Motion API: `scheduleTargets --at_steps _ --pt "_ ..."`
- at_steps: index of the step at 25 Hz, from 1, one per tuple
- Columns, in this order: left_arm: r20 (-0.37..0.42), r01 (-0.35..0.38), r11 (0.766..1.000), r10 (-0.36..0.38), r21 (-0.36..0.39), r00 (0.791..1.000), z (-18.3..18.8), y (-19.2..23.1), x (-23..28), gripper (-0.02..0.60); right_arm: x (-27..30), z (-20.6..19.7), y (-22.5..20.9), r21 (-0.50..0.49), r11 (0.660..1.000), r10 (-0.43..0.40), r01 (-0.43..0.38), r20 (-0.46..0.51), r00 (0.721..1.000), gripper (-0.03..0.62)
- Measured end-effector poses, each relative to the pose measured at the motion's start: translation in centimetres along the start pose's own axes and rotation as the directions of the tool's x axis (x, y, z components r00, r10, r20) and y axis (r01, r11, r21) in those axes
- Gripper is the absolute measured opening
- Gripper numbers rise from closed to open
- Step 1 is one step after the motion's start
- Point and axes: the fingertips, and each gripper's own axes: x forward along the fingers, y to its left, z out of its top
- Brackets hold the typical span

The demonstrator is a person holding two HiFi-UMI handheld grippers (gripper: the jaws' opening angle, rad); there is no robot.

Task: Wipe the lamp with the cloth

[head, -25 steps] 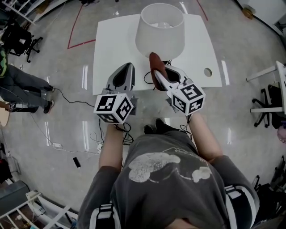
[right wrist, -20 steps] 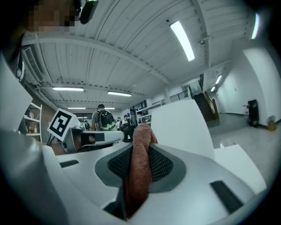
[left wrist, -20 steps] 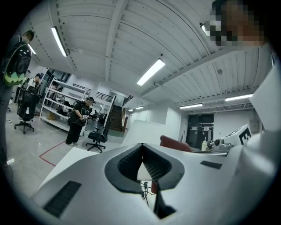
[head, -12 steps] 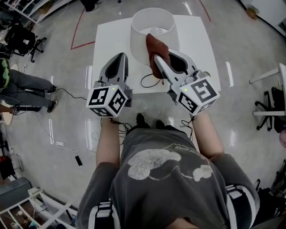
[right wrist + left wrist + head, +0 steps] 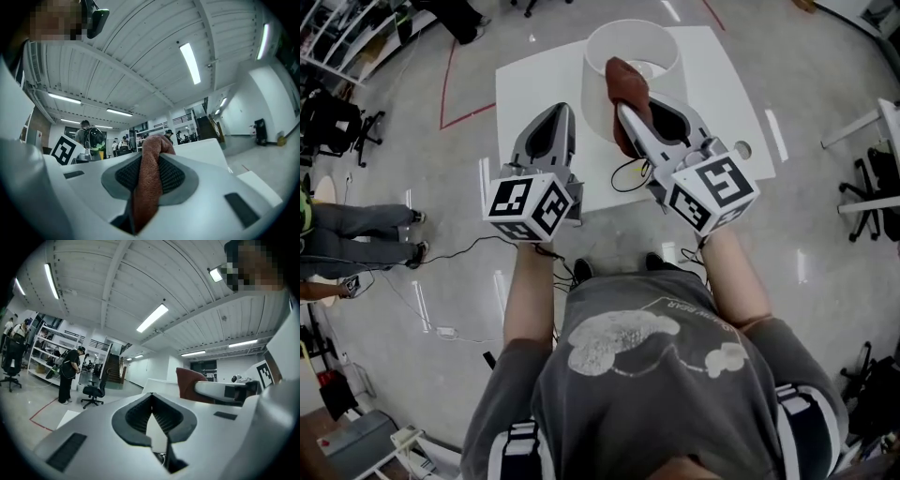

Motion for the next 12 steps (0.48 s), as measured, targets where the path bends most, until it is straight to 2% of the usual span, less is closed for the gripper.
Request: scheduleTargets --at_steps 6,12 --pt "-0.045 0.099 0.994 -0.1 -0.035 0.994 -1.1 3.0 -0.2 0.008 3.4 -3.4 2.4 -0.006 0.997 -0.073 0.073 -0.07 0.995 0.086" --pt "-0.071 0.172 0.982 -0.177 -0.075 0.982 -1.9 5.9 -1.6 0.008 5.8 -8.3 3.0 -0.002 0.982 -0.184 0.186 -0.166 0.969 0.086"
